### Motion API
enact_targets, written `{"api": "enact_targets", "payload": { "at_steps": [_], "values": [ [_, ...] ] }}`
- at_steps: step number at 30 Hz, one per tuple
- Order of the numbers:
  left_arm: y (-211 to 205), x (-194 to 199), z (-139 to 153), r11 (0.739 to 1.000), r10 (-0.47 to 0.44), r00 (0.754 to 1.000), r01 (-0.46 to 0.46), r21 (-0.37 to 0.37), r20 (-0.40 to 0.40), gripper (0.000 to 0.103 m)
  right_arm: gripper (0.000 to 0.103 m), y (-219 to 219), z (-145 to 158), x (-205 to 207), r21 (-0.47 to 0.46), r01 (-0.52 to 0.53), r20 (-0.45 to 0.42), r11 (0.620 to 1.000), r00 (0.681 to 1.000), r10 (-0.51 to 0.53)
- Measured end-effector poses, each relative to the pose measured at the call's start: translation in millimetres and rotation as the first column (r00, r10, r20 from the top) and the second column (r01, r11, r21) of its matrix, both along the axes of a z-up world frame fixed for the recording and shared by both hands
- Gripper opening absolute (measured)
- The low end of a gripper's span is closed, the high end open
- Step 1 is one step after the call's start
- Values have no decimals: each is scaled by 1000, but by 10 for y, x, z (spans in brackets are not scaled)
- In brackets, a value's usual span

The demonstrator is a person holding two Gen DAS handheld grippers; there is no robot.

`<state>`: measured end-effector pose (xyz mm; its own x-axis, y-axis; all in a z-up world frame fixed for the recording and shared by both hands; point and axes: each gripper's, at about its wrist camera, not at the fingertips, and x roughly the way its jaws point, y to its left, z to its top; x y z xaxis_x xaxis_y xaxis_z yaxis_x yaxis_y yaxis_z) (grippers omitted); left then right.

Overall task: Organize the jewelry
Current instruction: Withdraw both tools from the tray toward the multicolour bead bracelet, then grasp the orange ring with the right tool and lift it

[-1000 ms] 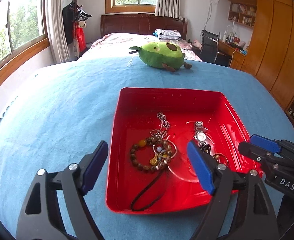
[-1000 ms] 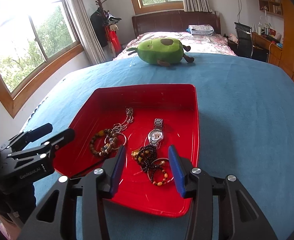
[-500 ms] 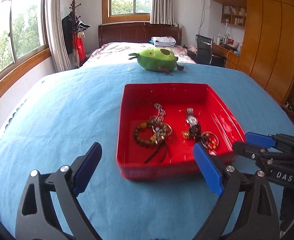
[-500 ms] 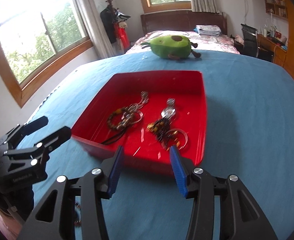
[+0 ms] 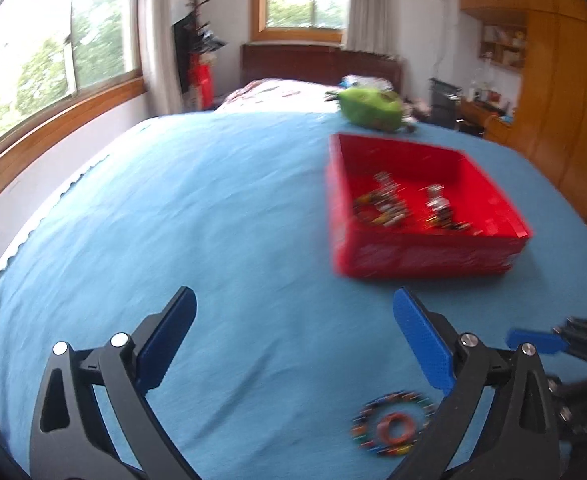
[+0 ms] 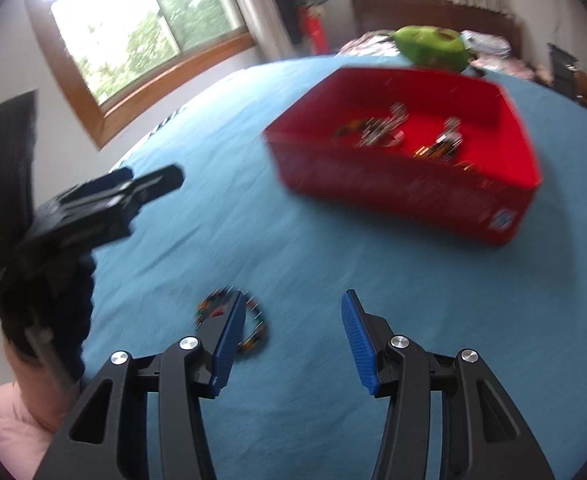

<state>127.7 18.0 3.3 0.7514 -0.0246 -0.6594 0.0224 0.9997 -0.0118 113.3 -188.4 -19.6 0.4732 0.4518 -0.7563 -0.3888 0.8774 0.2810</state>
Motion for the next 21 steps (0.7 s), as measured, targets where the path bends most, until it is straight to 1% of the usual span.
{"api": "enact_targets", "payload": {
  "at_steps": [3, 5, 7, 8, 9, 10, 11, 12, 13, 14, 15, 16, 21],
  "values": [
    [202, 30, -157, 998, 64, 997, -64, 5, -32, 98, 49, 145, -136, -39, 6, -32, -49, 999, 998, 33],
    [307, 28, -240, 996, 85, 995, -85, 8, -47, 98, 46, 190, -191, -63, 4, -32, -63, 999, 997, 32],
    [391, 10, -300, 995, 103, 993, -103, 6, -57, 98, 42, 220, -214, -74, 3, -32, -72, 999, 997, 32],
    [431, 6, -325, 994, 113, 992, -113, 4, -60, 98, 36, 242, -225, -77, 5, -35, -76, 999, 996, 35],
    [466, 3, -347, 993, 122, 991, -122, 0, -61, 98, 33, 268, -231, -77, 5, -43, -80, 999, 996, 44],
    [497, 1, -366, 991, 130, 989, -130, -5, -65, 98, 33, 292, -233, -70, 6, -49, -82, 999, 995, 50],
    [520, -6, -370, 991, 134, 989, -135, -11, -67, 98, 30, 323, -231, -72, 13, -59, -84, 998, 995, 60],
    [557, -2, -393, 990, 136, 988, -138, -25, -74, 98, 27, 360, -231, -66, 20, -71, -92, 997, 993, 73],
    [567, -3, -394, 990, 134, 988, -137, -33, -80, 98, 27, 386, -222, -64, 23, -78, -99, 997, 992, 80],
    [559, 1, -384, 990, 129, 988, -133, -38, -84, 98, 25, 412, -226, -50, 26, -85, -107, 996, 990, 87],
    [560, 3, -386, 992, 119, 989, -123, -41, -88, 98, 21, 448, -236, -31, 28, -95, -120, 995, 988, 97],
    [554, -4, -383, 992, 113, 990, -116, -40, -86, 98, 19, 476, -253, -18, 23, -99, -131, 995, 986, 101],
    [485, -4, -417, 995, 86, 993, -89, -32, -85, 98, 18, 586, -336, 73, -26, -99, -170, 995, 981, 94]
  ]
}}
